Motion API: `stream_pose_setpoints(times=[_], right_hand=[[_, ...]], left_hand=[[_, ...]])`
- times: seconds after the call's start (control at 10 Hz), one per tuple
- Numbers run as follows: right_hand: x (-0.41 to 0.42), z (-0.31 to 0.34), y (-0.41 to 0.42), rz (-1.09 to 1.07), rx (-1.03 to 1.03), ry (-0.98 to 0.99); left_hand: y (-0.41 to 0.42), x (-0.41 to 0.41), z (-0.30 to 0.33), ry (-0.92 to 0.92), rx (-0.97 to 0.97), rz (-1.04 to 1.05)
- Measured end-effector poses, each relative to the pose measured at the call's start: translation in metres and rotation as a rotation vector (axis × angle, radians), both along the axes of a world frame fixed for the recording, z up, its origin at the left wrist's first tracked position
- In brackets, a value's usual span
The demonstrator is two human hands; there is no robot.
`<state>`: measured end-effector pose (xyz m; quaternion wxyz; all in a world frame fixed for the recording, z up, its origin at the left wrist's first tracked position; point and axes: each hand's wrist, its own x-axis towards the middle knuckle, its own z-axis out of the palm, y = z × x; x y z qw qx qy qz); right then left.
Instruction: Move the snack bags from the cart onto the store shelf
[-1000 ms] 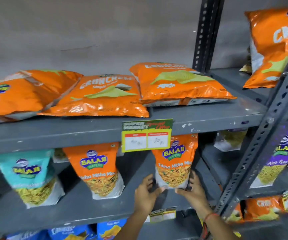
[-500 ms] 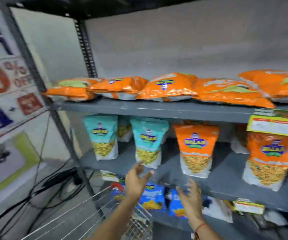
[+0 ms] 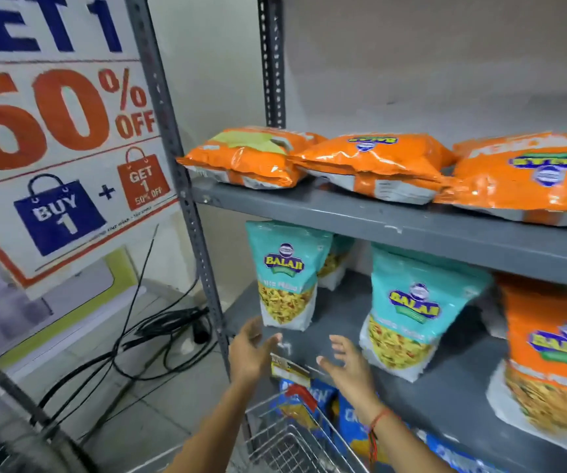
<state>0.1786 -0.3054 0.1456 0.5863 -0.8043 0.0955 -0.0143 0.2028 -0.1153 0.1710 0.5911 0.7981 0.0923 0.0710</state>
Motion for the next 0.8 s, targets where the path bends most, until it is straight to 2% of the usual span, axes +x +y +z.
stream_pose_setpoints(times=[0.1, 0.2, 0.3, 0.4, 0.7, 0.8], right_hand=[[0.047, -0.016, 0.009, 0.082, -0.015, 0.109], [0.088, -0.029, 0.018, 0.107, 0.028, 0.114], [0.117, -0.038, 0.024, 0.121, 0.105, 0.065], [0.135, -0.044, 0.028, 0.114, 0.104, 0.032], [0.128, -0.042, 0.025, 0.080, 0.046, -0.021], [0.116, -0.036, 0.027, 0.054, 0.059, -0.001]], left_hand=[[0.009, 0.041, -0.026, 0.095, -0.062, -0.041], [0.013, 0.081, -0.048, 0.175, -0.134, -0.058], [0.015, 0.107, -0.058, 0.159, -0.162, -0.166], [0.017, 0.122, -0.061, 0.198, -0.175, -0.183], [0.018, 0.117, -0.057, 0.217, -0.308, -0.257], [0.018, 0.099, -0.050, 0.191, -0.271, -0.264]])
